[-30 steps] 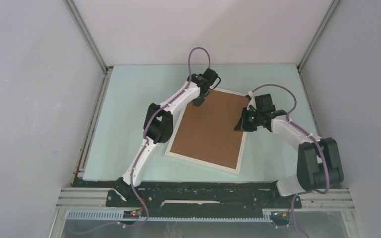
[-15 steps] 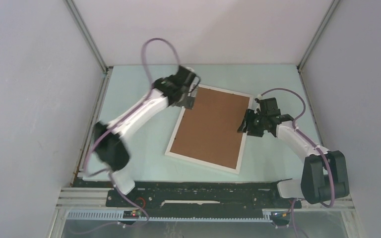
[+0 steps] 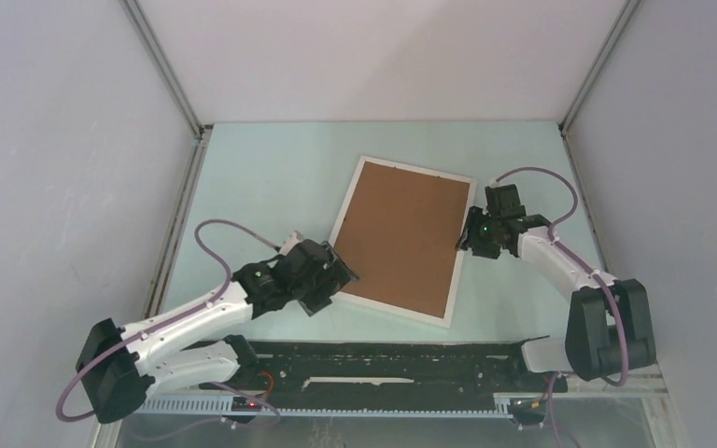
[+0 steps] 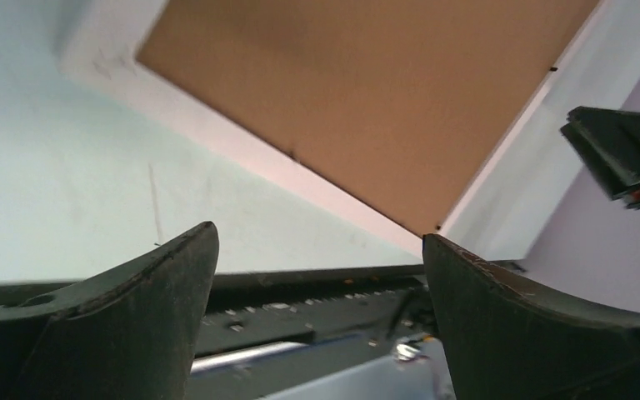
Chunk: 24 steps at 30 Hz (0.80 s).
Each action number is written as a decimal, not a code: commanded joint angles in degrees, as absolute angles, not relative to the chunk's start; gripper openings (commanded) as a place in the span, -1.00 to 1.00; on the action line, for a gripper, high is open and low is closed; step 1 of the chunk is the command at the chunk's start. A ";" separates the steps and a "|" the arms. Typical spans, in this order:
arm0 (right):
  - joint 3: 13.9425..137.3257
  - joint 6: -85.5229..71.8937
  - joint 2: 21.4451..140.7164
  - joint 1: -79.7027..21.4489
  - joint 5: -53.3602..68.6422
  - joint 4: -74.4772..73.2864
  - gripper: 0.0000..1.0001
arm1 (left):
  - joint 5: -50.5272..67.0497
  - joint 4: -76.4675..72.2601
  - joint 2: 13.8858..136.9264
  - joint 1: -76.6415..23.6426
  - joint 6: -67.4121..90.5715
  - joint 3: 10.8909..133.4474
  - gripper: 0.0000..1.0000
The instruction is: Put the photo into the frame
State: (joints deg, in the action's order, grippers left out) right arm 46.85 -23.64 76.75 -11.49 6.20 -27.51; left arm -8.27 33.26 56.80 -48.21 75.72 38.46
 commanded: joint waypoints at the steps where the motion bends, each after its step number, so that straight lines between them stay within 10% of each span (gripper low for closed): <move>1: 46.58 -26.09 79.58 -12.75 4.57 -25.25 0.09 | -6.23 30.25 60.38 -52.28 102.09 35.80 0.94; 15: 41.79 -26.87 81.84 -13.53 6.30 -21.66 -0.50 | -9.26 21.37 74.99 -40.22 98.10 34.02 0.28; 24: 40.46 -26.86 84.01 -15.64 6.94 -20.76 -0.07 | -10.43 21.51 80.64 -35.21 89.50 37.97 0.21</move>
State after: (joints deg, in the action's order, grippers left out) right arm 41.34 -26.59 82.43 -14.46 7.07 -19.84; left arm -6.11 22.65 78.35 -37.12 95.02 36.18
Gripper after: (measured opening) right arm 0.456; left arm 0.611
